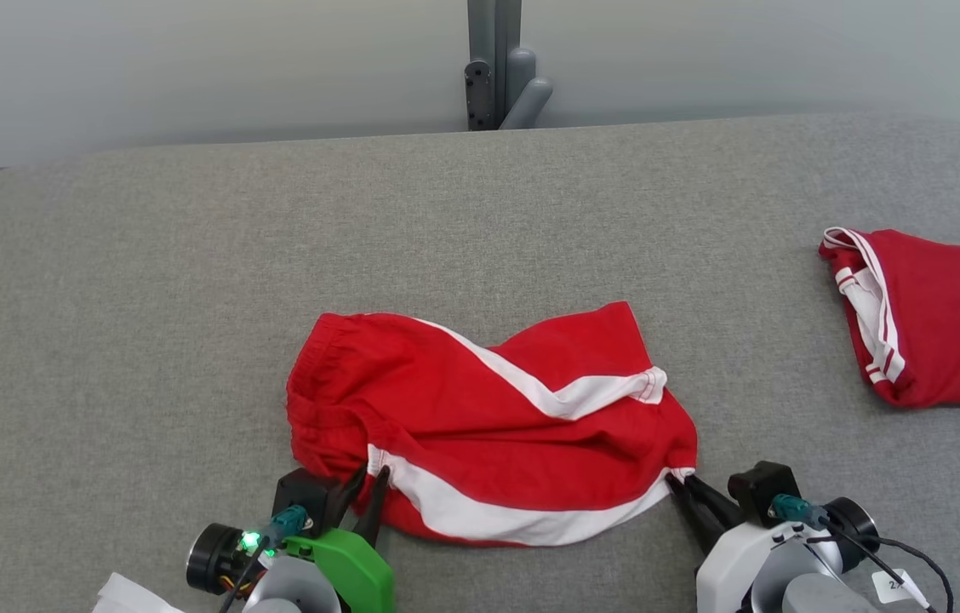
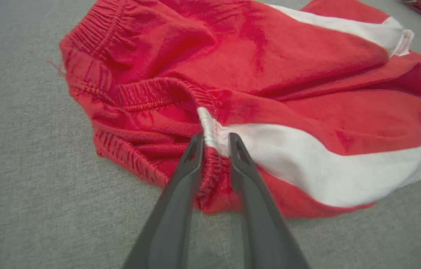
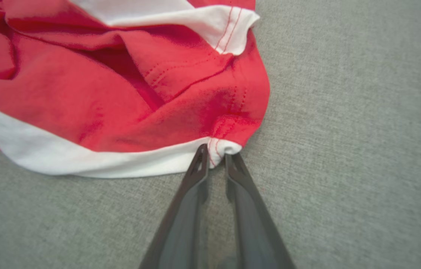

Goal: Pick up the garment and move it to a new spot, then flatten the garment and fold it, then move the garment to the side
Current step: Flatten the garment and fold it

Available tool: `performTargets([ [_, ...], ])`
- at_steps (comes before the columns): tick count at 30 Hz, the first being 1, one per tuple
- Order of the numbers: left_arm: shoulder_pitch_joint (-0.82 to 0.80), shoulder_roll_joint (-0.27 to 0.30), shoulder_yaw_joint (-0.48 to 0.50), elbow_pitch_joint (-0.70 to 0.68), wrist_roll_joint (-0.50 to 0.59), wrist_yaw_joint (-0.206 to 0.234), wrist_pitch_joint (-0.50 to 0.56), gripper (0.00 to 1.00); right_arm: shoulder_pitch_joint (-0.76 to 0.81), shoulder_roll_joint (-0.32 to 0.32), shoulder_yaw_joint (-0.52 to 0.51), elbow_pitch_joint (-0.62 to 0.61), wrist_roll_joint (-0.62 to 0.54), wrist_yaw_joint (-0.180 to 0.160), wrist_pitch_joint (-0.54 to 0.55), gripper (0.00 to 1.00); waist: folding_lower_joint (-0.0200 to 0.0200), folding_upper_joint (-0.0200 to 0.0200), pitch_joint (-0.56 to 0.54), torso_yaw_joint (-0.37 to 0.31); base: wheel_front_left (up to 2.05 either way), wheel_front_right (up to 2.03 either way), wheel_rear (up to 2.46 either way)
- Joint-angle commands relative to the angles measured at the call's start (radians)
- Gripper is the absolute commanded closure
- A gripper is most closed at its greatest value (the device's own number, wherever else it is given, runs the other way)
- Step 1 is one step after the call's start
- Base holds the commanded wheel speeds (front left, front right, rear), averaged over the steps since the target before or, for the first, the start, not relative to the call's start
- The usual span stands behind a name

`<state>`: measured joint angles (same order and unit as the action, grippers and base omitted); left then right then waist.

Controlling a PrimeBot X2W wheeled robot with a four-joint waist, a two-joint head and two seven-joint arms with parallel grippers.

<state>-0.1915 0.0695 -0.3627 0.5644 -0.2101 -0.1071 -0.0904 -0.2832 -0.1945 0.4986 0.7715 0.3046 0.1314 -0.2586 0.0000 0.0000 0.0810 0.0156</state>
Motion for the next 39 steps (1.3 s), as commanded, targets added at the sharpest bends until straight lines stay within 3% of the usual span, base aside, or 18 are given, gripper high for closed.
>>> performTargets([
  [1, -0.006, 0.003, -0.003, 0.006, -0.011, -0.006, -0.003, 0.80, 0.000, -0.006, 0.006, 0.012, 0.007, -0.001, 0.001, 0.91, 0.0000, 0.0000, -0.001, 0.002, 0.00, 0.00, 0.00],
  [2, -0.006, 0.003, -0.004, 0.008, -0.012, -0.006, -0.004, 0.89, 0.000, -0.007, 0.013, 0.012, 0.014, -0.002, 0.000, 1.00, 0.0000, 0.0000, -0.003, 0.003, 0.00, 0.00, 0.00],
  [3, -0.005, 0.003, -0.005, 0.009, -0.014, -0.006, -0.004, 1.00, 0.000, -0.008, 0.018, 0.011, 0.018, -0.001, 0.000, 1.00, 0.0000, 0.0000, -0.004, 0.004, 0.00, 0.00, 0.00],
  [11, 0.022, -0.001, -0.007, -0.008, -0.056, -0.008, -0.004, 1.00, 0.009, -0.029, 0.036, -0.034, 0.076, -0.001, -0.005, 1.00, 0.0000, 0.0000, -0.011, 0.008, 0.00, 0.00, 0.00],
  [18, 0.063, 0.002, 0.017, -0.125, -0.145, -0.016, 0.019, 1.00, 0.053, -0.079, -0.031, -0.168, 0.136, -0.001, -0.007, 1.00, 0.0000, 0.0000, -0.025, 0.006, 0.00, 0.00, 0.00],
  [31, 0.167, 0.026, 0.038, -0.558, -0.316, -0.020, 0.162, 1.00, 0.164, -0.144, -0.217, -0.549, 0.226, -0.001, 0.058, 1.00, 0.0000, 0.0000, -0.040, -0.004, 0.00, 0.00, 0.00],
  [32, 0.182, 0.032, 0.046, -0.646, -0.338, -0.014, 0.192, 1.00, 0.187, -0.151, -0.259, -0.633, 0.246, -0.001, 0.089, 1.00, 0.0000, 0.0000, -0.038, -0.006, 0.00, 0.00, 0.00],
  [33, 0.182, 0.032, 0.046, -0.646, -0.338, -0.014, 0.192, 1.00, 0.187, -0.151, -0.259, -0.633, 0.246, -0.001, 0.089, 1.00, 0.0000, 0.0000, -0.038, -0.006, 0.00, 0.00, 0.00],
  [39, 0.205, 0.060, 0.082, -0.883, -0.399, 0.014, 0.276, 1.00, 0.258, -0.153, -0.413, -0.905, 0.324, -0.001, 0.207, 1.00, 0.0000, 0.0000, -0.019, -0.011, 0.00, 0.00, 0.00],
])
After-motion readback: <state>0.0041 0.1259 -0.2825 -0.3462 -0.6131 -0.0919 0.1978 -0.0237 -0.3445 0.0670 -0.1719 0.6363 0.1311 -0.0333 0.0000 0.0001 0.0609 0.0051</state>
